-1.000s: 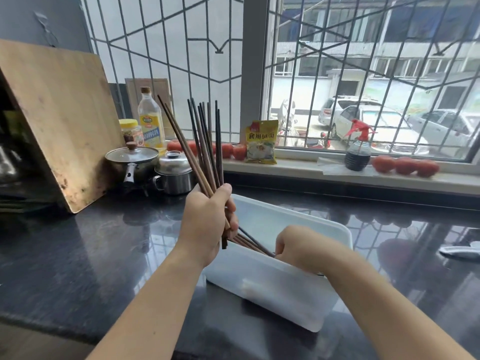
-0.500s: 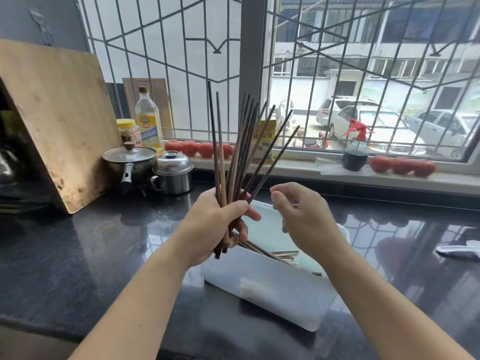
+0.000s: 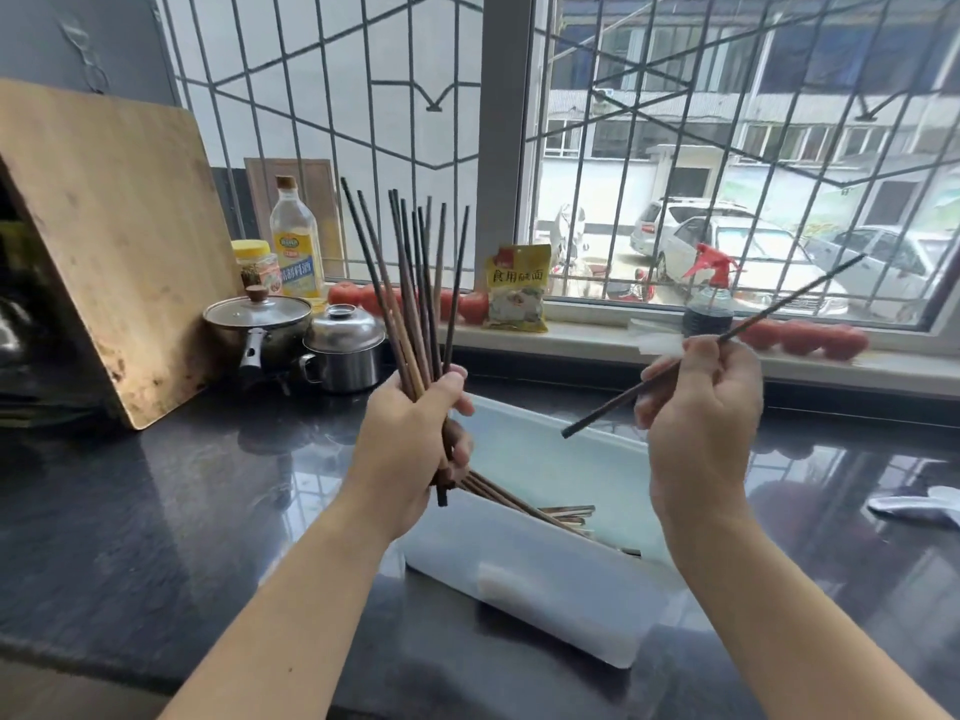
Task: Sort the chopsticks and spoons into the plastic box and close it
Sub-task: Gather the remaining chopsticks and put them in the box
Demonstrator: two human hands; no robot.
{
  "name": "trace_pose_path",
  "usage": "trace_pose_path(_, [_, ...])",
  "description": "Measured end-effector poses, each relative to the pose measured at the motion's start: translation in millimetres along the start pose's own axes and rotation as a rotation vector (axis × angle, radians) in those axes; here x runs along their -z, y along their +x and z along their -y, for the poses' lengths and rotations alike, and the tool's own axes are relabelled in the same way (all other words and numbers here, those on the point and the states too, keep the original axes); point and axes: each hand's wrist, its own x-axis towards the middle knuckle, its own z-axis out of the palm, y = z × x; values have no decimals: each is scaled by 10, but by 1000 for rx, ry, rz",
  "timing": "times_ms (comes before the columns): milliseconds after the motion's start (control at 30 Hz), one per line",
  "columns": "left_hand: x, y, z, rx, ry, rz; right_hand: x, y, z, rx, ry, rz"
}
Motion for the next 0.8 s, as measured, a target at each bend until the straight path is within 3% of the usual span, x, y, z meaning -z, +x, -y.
trace_pose_path(67, [-1,-1,-1,12,-80,-25,-11,7,-60,26,-264,107])
trace_pose_path(167, [0,-9,-12,15,-83,-15,-132,-57,-150,9,-696,437])
trace_pose_path(367, [-18,-15,-25,-7,-8,-31,-210,-172,-251,-6,-1267,890])
trace_pose_path(467, [-21,-14,-25,-5,8,-36,-226,-209,-280,-22,-1326,943])
trace_pose_path(600, [-19,-17,-37,-3,35,-8,-213,-187,-212,252,-1157,668])
trace_pose_path(633, [-15,-17,-37,-5,36,-6,-212,-179,-202,245,-1179,712])
trace_pose_path(733, [-10,-14,-31,-7,33,-15,-225,-207,-251,-34,-1287,1009])
trace_pose_path(800, [-15,-11,-27,-5,23,-30,-228,-190,-303,-58,-1309,1012])
